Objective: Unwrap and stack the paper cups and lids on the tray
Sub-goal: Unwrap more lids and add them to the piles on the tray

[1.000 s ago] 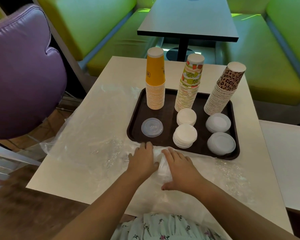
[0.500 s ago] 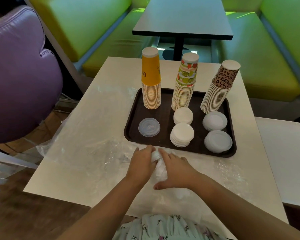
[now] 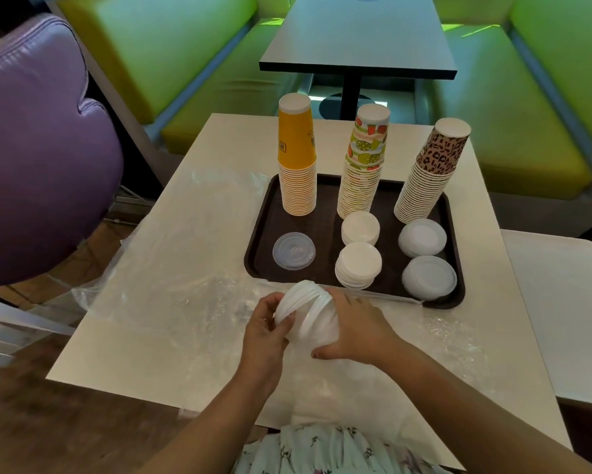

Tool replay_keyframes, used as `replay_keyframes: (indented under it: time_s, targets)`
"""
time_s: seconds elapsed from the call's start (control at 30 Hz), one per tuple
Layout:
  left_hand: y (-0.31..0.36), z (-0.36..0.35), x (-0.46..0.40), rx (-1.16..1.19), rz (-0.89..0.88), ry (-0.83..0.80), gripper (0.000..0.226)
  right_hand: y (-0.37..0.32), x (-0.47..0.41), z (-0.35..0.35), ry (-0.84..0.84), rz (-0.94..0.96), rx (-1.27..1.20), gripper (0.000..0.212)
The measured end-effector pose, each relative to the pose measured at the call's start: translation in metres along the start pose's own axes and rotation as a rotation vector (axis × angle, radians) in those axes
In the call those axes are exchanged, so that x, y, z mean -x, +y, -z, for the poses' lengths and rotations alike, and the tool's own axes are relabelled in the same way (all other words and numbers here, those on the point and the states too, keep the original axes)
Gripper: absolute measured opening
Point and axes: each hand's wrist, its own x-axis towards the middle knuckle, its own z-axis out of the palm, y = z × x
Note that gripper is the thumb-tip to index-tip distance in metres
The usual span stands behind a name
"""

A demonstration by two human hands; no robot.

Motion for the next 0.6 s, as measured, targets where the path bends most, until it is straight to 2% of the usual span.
replay_keyframes:
  time_s: [0.17,0.2,0.33,0.5,0.6]
  targets:
    - [0.012,0.004,-0.003,0.292,0.139,-0.071,0.029,0.005,0.001,0.003,0.04,-0.01,0.113,0.103]
    - [0.015,0.007,-0.004,0.28,0.128,-0.077,0.03,0.006,0.002,0.003,0.038,-0.015,0.123,0.103]
    - [0.022,0.005,-0.002,-0.198,-0.075,-0.033,0.024,0.005,0.005,0.002,0.053,0.013,0.091,0.104]
    - [0.015,-0.009,0.005,-0.279,-0.121,-0.03,0.016,-0.006,0.006,0.003,0.163,0.027,-0.074,0.08]
    - [0.016,-0.013,0.01,-0.271,-0.089,-0.116,0.017,-0.005,0.002,0.003,0.209,0.008,-0.119,0.072]
